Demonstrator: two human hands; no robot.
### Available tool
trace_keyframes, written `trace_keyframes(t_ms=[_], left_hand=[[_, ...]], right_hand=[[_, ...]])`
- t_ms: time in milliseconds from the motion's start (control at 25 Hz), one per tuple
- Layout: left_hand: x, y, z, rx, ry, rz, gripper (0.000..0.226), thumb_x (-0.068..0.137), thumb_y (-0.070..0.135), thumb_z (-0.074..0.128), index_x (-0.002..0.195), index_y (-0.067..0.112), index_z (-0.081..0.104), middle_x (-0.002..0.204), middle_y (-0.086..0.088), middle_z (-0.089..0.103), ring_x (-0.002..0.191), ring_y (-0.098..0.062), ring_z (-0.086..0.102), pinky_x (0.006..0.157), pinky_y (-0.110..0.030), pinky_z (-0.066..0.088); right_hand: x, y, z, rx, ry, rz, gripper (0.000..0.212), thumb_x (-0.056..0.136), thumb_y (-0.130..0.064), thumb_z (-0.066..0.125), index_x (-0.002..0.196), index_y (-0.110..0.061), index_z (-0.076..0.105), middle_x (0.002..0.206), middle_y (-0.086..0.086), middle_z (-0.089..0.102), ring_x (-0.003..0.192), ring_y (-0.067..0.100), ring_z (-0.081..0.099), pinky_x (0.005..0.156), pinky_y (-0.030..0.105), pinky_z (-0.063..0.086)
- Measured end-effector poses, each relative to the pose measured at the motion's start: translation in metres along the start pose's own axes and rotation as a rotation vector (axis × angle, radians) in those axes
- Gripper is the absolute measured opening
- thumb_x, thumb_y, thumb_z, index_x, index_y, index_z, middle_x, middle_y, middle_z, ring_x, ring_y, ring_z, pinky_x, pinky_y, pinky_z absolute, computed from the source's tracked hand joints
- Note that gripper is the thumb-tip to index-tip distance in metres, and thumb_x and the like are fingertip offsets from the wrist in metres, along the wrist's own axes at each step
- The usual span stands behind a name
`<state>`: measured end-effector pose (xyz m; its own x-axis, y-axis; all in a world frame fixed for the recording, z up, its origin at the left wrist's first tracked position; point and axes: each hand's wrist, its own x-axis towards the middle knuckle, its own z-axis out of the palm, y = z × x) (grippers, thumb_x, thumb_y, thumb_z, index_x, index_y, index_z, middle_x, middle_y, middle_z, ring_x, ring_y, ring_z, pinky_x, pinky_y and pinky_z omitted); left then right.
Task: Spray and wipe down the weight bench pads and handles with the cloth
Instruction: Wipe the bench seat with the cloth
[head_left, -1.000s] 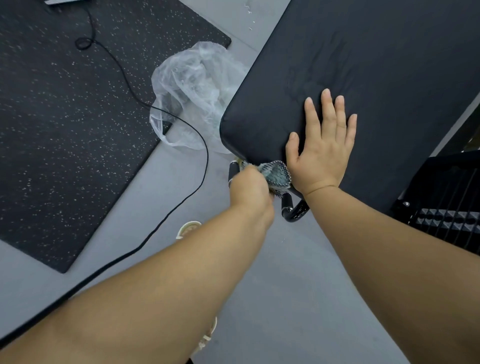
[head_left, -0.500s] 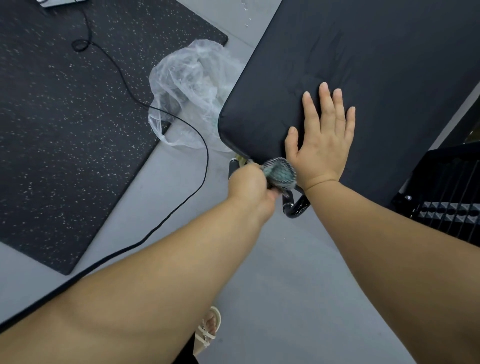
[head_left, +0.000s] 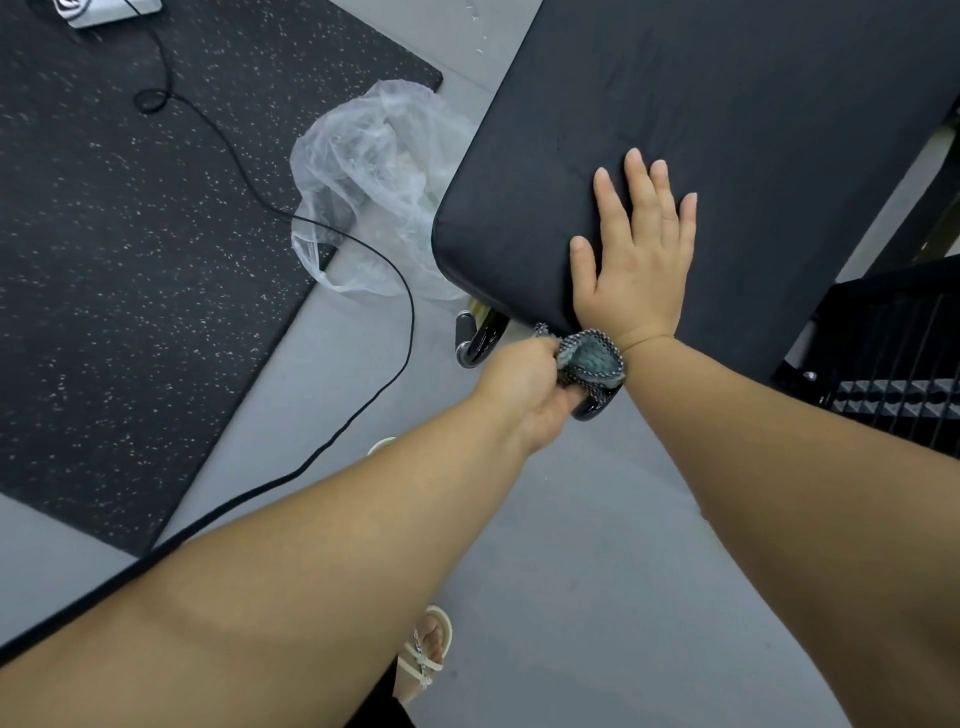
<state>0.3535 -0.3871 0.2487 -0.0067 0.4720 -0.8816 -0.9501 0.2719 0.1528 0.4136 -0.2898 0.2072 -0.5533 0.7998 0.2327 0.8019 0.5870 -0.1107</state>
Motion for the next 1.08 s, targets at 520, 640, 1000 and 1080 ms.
trace_keyframes(t_ms=[520,640,1000,1080], left_hand=[[0.014,-0.071,0.032,0.071,0.064,-0.020,0.028,0.091,-0.008,0.036,0.099,0.003,0.061,0.096,-0.012,0.064,0.087,-0.022,0.059,0.075,-0.027,0.049],[0.007,-0.083,0.037,0.120,-0.056,-0.072,0.037,0.093,-0.008,0.035,0.122,0.000,0.057,0.120,-0.015,0.063,0.105,-0.024,0.062,0.085,-0.030,0.052],[-0.055,-0.044,0.009,0.295,-0.318,0.006,0.036,0.090,-0.005,0.033,0.107,0.009,0.061,0.094,-0.006,0.069,0.082,-0.017,0.065,0.067,-0.025,0.056],[-0.063,-0.033,0.010,0.235,-0.348,-0.019,0.036,0.091,-0.002,0.032,0.107,0.011,0.062,0.096,-0.006,0.071,0.085,-0.017,0.067,0.073,-0.027,0.056]], right_hand=[[-0.078,0.056,-0.052,0.195,-0.404,0.231,0.053,0.101,-0.026,0.037,0.149,-0.022,0.016,0.158,0.004,-0.004,0.145,0.024,-0.009,0.113,0.044,-0.012],[-0.073,0.063,-0.067,0.374,-0.504,0.265,0.047,0.103,-0.025,0.030,0.149,-0.025,0.018,0.158,-0.003,-0.006,0.144,0.016,-0.012,0.113,0.040,-0.014],[-0.076,0.030,-0.126,1.179,-0.137,1.190,0.028,0.093,-0.043,0.051,0.115,-0.027,0.055,0.115,-0.008,0.060,0.109,0.010,0.058,0.091,0.030,0.047],[-0.086,0.014,-0.137,1.607,-0.290,1.384,0.054,0.083,-0.058,0.053,0.118,-0.017,0.057,0.106,0.001,0.067,0.092,0.015,0.067,0.078,0.032,0.053]])
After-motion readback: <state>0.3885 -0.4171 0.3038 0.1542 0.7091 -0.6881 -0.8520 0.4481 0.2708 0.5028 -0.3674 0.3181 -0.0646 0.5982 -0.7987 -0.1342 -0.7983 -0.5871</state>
